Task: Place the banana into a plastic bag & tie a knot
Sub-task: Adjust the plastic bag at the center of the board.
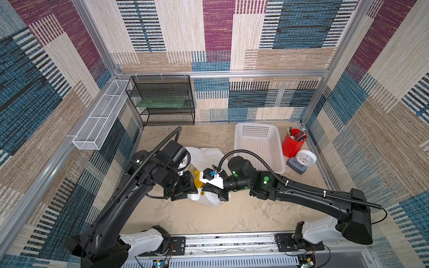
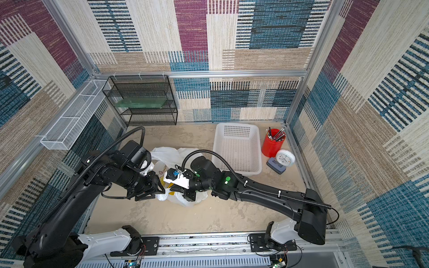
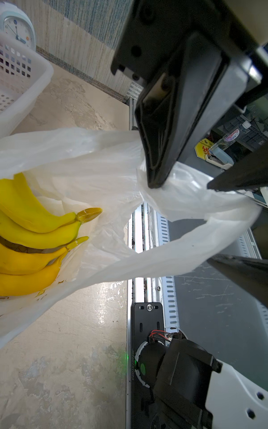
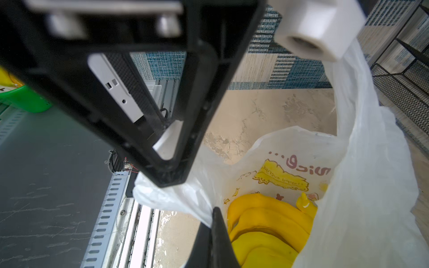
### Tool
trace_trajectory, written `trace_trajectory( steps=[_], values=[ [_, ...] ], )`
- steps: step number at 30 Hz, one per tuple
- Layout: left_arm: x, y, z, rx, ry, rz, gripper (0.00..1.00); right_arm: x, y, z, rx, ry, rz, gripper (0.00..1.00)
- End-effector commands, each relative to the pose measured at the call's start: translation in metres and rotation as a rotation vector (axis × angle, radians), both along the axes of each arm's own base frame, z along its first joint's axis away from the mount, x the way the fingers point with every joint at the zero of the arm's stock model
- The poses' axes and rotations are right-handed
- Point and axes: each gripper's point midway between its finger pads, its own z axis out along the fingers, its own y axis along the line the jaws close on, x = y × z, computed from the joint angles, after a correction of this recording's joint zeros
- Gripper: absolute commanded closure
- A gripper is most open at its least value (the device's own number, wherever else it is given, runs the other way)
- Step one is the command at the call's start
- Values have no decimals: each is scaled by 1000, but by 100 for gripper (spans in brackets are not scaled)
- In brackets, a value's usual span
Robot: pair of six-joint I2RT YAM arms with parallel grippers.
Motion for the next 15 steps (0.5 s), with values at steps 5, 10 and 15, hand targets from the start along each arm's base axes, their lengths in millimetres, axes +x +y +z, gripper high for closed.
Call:
trace_trajectory(
  steps=[5, 10, 15],
  values=[
    [-3, 1, -4, 55, 45, -10, 57, -1, 1, 7, 26, -6, 1, 100],
    [-6, -3, -5, 48, 53, -29, 74, 3, -1, 8, 32, -7, -16, 100],
    [-5, -13, 4, 4, 49, -33, 100, 10, -3, 11, 44, -4, -60, 80]
  ],
)
